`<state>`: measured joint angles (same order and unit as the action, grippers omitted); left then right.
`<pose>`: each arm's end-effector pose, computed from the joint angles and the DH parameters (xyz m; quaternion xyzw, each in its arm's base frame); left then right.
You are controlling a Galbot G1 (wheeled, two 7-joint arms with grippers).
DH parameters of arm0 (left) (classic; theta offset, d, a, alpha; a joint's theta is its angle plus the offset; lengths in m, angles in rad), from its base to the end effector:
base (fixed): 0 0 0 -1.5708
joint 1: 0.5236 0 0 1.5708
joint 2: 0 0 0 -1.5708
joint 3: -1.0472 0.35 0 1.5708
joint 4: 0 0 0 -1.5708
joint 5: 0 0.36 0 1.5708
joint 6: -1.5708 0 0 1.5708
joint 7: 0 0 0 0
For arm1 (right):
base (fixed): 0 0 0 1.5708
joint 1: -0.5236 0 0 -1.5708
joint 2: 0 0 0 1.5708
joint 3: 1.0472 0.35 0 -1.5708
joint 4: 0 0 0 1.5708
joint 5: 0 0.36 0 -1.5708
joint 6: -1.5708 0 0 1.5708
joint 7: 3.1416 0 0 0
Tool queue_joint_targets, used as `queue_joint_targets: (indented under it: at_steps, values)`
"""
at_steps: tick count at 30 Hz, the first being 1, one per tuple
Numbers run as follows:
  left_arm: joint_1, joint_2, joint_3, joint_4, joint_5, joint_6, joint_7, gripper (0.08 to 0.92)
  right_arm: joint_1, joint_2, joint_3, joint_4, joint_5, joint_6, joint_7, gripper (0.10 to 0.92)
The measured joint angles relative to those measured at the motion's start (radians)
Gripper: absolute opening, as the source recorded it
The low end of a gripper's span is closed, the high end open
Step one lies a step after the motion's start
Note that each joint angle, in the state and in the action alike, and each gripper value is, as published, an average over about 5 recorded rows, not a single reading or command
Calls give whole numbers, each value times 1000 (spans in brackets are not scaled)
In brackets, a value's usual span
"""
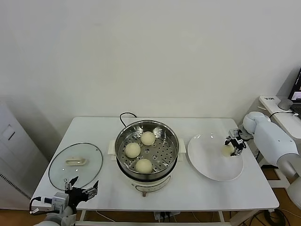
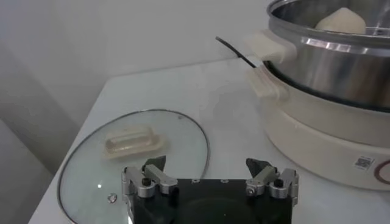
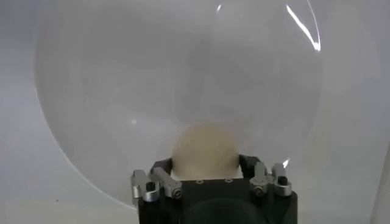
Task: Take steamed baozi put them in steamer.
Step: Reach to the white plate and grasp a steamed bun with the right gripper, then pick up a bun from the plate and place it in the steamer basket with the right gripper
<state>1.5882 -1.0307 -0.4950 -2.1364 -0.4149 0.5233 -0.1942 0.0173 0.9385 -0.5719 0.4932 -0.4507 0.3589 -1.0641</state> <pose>0.1887 0.0733 -0.2758 -0.0483 -0.9577 -0.0816 0.2716 0.5868 -0.2720 -0.2362 0.4935 -0.5016 0.5906 0.3951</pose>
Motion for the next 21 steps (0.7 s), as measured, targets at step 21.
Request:
queue_joint_targets:
  at_steps: [21]
  values:
    - [22,-20,-9,-20,23,4,-3,823,385,-181,-533,371,549,-239,-111,477]
